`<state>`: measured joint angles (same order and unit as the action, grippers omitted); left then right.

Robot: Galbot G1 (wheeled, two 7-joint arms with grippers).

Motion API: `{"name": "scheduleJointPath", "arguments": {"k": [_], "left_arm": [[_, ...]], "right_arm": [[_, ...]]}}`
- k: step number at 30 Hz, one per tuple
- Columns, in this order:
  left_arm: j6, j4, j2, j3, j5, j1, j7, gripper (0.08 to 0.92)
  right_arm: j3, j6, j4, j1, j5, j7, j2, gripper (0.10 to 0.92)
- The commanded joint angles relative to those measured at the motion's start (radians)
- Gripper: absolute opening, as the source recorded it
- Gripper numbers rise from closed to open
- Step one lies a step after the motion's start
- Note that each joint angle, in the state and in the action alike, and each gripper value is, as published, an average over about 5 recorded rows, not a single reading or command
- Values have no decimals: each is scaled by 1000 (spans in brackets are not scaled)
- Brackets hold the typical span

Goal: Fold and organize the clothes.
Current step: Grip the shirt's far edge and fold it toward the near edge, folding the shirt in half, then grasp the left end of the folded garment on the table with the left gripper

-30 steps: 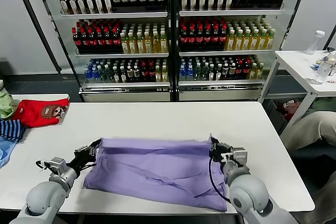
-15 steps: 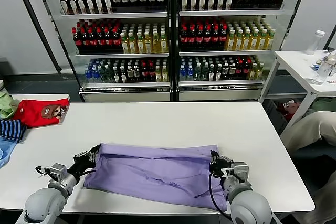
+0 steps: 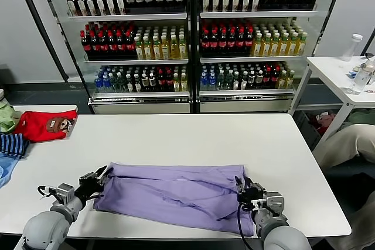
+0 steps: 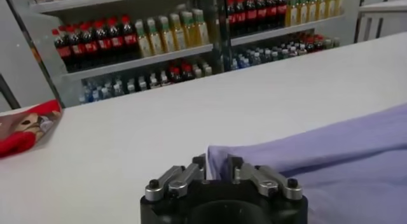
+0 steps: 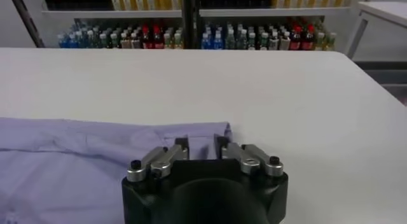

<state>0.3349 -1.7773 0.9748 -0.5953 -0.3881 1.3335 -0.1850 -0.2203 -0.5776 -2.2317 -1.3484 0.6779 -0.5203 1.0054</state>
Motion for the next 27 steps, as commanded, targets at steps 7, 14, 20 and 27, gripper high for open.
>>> {"name": "scheduleJointPath", "arguments": {"k": [7,14,20,27], "left_arm": [[180,-156,68,31,-228,73,329,575],[194,-127,79,36,-271,54,337,774],[202,-131,88,45,-292,56,320,770],[195,-103,94,45,-291,33,323,574]], "right_arm": [[-13,-1,-59,-52,-57,28,4,699],[-4,-1,-49,-59,-83,35,12,819],[0,-1,-41,-60,-95,38,19,823],[2,-1,-35,-62,-105,42,24,823]]}}
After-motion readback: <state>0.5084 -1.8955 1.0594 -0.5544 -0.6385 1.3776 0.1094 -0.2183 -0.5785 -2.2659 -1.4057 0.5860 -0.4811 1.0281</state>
